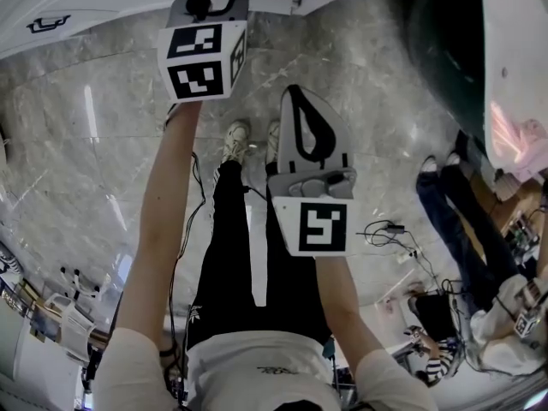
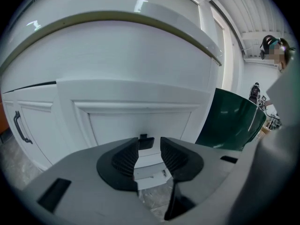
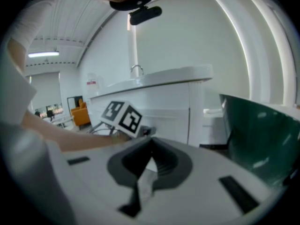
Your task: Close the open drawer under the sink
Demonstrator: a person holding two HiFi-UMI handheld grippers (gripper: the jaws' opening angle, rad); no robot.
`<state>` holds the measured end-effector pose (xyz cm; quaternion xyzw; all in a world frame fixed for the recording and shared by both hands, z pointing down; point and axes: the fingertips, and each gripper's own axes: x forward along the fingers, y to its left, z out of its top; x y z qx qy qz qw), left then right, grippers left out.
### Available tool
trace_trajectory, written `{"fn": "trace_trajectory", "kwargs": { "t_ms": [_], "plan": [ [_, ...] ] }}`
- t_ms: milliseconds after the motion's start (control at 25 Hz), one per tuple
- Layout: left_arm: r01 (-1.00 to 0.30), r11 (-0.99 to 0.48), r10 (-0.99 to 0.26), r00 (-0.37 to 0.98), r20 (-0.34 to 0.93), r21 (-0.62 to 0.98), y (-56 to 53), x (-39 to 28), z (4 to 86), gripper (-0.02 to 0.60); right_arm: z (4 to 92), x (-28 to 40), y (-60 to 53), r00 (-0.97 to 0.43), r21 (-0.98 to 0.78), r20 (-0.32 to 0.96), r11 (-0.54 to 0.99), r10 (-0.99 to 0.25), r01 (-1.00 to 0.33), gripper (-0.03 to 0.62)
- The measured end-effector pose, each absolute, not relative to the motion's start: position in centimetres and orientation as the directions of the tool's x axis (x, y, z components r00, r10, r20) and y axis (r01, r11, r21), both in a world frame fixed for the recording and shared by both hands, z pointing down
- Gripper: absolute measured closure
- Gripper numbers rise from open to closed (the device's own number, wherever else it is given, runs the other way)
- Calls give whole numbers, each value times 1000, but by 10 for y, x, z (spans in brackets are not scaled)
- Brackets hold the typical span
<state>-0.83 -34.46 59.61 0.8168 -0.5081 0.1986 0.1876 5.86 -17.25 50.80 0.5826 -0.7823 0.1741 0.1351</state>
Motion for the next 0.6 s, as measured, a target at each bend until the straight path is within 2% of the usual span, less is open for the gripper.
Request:
{"fn": "trace_trajectory", "kwargs": {
  "t_ms": [200,480,600],
  "plan": [
    [-901,-430,-780,402,480,57,-336,-9,566,433,484,52,-173,-305,-101,377,288,-875,-952,565],
    [-918,-396,-850,371,375,10,-332,-23,470,542,408,35,-182,-332,-56,284,331,-899,-942,565],
    [-920,-392,-877,370,307,-9,-332,-29,412,554,363,26,-190,-338,-29,222,340,-915,-940,565]
  ]
}}
